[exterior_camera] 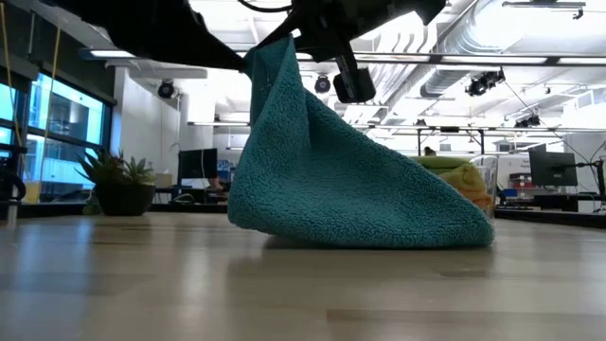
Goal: Fold microfiber towels
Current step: Fold the blue microfiber towel
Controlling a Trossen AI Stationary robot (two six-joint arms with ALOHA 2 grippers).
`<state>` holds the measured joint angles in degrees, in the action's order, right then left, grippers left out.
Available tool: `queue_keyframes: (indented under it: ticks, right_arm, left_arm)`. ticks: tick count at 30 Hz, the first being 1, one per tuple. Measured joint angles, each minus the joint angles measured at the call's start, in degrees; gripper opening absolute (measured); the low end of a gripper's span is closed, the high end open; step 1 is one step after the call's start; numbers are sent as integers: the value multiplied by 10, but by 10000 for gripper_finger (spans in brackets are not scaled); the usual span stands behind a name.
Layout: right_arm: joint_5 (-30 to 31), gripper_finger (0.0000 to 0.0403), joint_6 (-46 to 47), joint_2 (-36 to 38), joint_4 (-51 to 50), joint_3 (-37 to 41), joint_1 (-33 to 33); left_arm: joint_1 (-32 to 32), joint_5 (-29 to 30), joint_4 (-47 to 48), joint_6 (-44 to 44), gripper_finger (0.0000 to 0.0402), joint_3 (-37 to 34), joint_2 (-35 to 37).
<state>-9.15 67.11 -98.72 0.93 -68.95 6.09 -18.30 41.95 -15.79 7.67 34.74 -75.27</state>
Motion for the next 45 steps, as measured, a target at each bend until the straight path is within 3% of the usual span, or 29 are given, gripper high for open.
queue_keyframes:
  ticks: [4,11,21,29,35,41,45]
  right_arm:
    - [0,0,5,0,1,0,0]
    - [0,0,6,0,2,0,0]
    - [0,0,6,0,2,0,0]
    - [0,0,6,0,2,0,0]
    - [0,0,12,0,2,0,0]
    - [0,0,15,0,2,0,0]
    - [0,0,15,0,2,0,0]
  left_arm:
    - [3,-4,-28,5,236,0,-15]
    - [12,97,-46,8,236,0,-18]
    - [8,71,-52,26,225,0,-18]
    - [-29,71,-51,35,152,0,-16]
    - [-16,70,-51,35,109,0,-16]
    - [-9,-1,-49,57,104,0,-16]
    - [-11,13,-46,76,118,0,-18]
